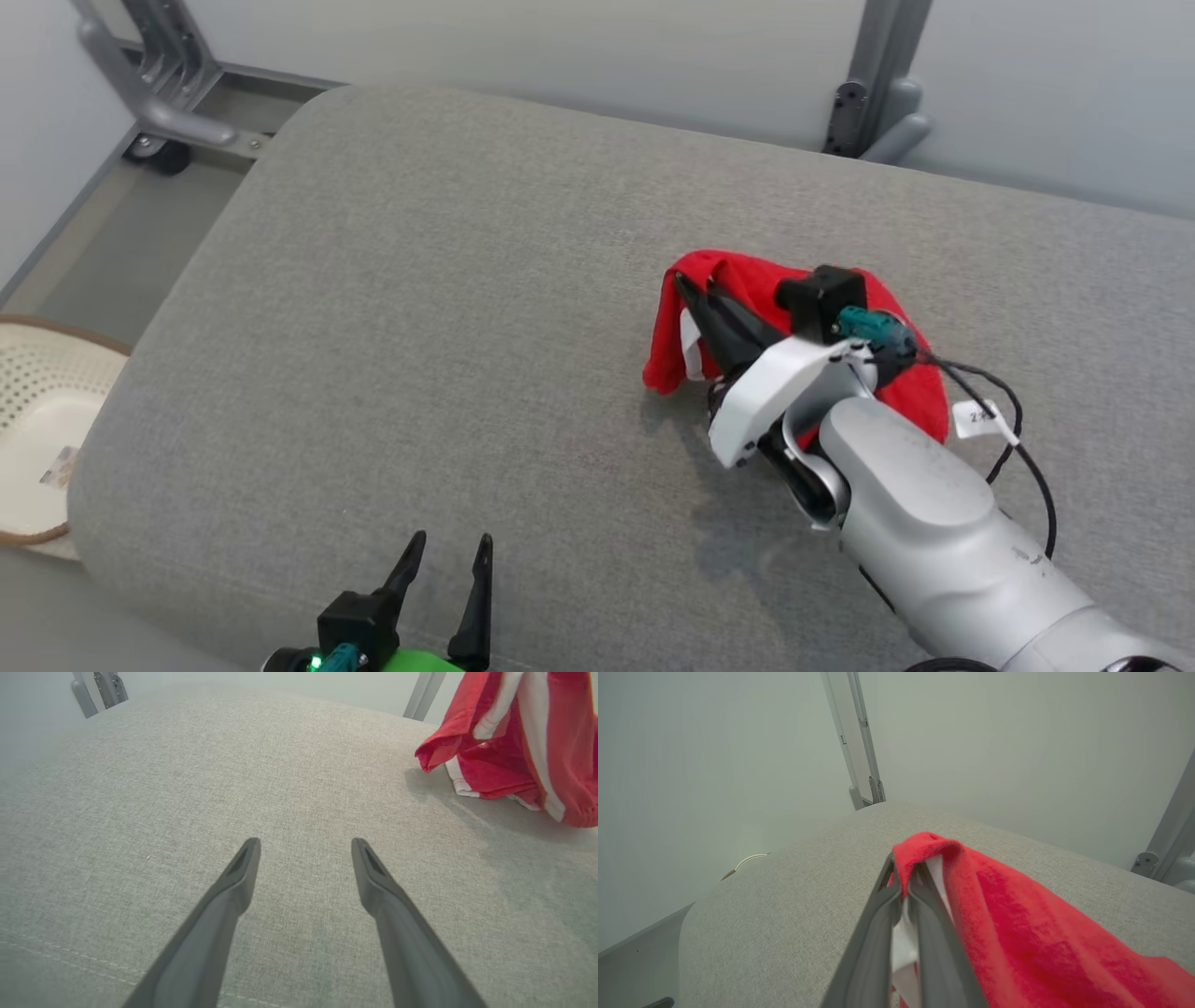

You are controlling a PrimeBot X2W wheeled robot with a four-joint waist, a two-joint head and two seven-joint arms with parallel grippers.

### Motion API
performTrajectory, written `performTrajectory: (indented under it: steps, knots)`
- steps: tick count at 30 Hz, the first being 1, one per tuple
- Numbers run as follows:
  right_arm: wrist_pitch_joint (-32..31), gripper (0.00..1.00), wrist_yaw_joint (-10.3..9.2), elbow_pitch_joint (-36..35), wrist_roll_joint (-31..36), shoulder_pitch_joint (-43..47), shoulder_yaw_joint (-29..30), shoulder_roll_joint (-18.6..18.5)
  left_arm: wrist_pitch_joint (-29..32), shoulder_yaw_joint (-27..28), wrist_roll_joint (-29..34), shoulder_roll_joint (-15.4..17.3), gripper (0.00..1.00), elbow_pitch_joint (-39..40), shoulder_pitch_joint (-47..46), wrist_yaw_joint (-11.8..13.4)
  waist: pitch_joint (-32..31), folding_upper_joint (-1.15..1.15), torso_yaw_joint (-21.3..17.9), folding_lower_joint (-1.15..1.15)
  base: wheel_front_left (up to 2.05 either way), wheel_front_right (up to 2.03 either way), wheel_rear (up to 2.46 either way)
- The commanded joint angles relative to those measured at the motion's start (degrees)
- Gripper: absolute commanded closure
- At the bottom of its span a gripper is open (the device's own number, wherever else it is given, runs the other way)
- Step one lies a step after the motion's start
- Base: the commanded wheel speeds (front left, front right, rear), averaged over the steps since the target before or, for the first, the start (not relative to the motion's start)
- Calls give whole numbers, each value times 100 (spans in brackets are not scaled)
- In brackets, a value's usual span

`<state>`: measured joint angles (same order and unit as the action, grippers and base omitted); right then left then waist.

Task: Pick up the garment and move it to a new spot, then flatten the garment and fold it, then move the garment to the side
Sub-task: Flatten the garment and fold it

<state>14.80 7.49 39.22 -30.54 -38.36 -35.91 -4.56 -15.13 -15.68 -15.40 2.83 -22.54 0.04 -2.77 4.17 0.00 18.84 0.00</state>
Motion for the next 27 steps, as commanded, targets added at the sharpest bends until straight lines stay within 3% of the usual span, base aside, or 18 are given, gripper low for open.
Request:
performTrajectory:
  steps: [1,2,3,7,10,14,18,27]
  knots:
    - [39,52,-1,193,2,-169,60,-9,2,-70,-48,14,0,-18,-116,-14,229,0,526,0,0,0,0]
    - [39,13,-1,272,-22,-300,188,12,2,-83,-70,15,0,-15,-120,7,249,0,592,0,0,0,0]
    - [39,0,-1,329,18,-392,304,27,2,-109,-80,17,0,-15,-121,20,272,0,653,0,0,0,0]
    - [35,0,-1,841,124,-389,517,73,2,-144,-96,14,0,-46,-92,67,281,0,771,0,0,0,0]
    - [-57,0,-1,1413,-9,-412,313,96,2,-85,-105,14,0,-77,-19,86,223,0,716,0,0,0,0]
    - [-6,0,-1,1586,-239,-348,12,106,2,-14,-112,14,0,-80,32,79,134,0,445,0,0,0,0]
    - [39,0,-1,1292,-363,-119,-165,-26,3,101,-12,16,0,-21,63,115,-71,0,-21,0,0,0,0]
    - [41,0,-1,117,-28,1024,309,-266,2,397,105,18,0,103,229,89,-457,0,-780,0,0,0,0]
